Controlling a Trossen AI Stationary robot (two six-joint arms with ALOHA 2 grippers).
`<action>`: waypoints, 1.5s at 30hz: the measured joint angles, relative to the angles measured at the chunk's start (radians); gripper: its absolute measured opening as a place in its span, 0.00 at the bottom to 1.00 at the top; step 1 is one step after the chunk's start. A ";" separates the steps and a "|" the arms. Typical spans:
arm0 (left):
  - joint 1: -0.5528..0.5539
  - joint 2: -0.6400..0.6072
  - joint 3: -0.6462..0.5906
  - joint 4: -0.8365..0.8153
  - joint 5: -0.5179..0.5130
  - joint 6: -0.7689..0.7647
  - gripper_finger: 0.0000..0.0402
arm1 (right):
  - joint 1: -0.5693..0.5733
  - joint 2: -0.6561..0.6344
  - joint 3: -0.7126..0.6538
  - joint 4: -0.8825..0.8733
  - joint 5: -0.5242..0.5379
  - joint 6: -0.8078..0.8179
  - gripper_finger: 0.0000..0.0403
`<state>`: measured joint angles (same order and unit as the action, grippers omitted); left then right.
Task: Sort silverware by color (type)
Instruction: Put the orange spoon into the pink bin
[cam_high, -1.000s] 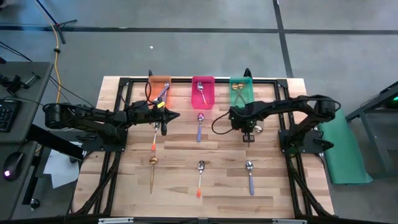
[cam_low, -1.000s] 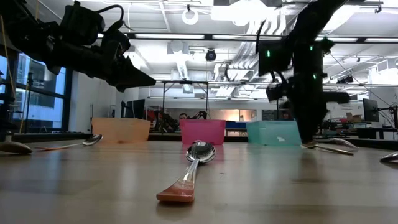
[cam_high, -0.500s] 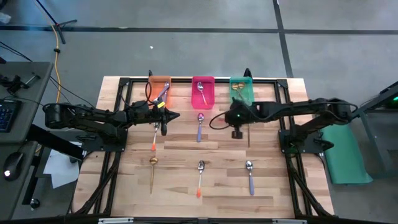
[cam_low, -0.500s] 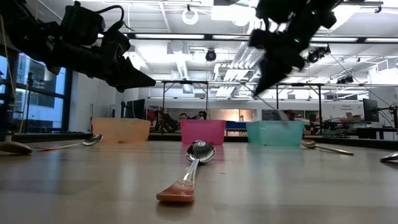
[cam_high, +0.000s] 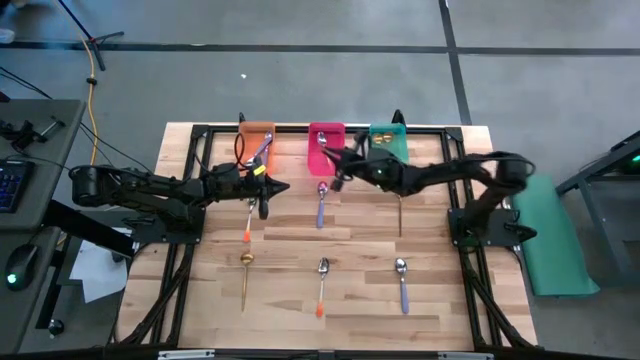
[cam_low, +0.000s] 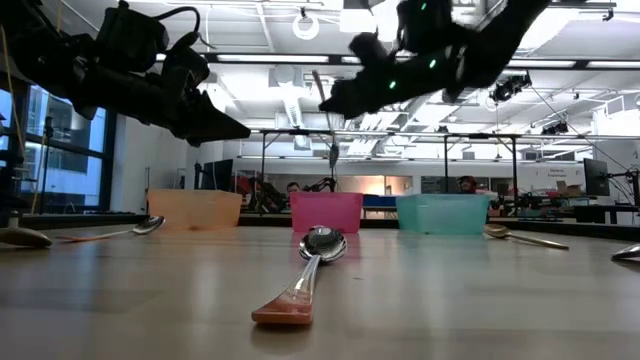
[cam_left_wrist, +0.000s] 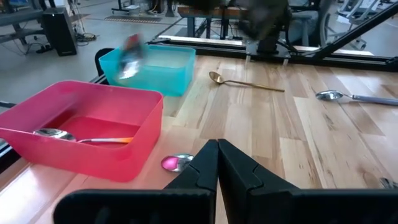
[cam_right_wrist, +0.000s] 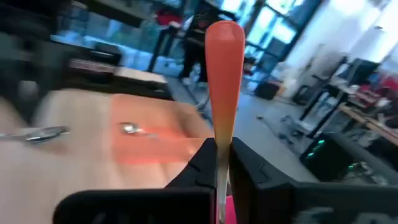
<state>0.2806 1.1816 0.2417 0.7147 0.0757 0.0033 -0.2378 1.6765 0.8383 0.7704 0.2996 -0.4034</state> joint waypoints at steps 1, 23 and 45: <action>-0.001 0.000 0.000 0.000 0.000 0.000 0.00 | -0.020 0.033 0.006 0.048 -0.002 -0.007 0.00; -0.001 0.000 0.000 -0.001 -0.001 0.009 0.00 | -0.222 0.285 0.191 -0.012 -0.151 0.227 0.00; -0.001 0.000 0.000 -0.014 -0.001 0.005 0.00 | -0.259 0.321 0.788 -1.305 -0.232 0.724 0.00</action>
<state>0.2794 1.1816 0.2413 0.7002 0.0746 0.0078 -0.4973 1.9980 1.6260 -0.5351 0.0674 0.3208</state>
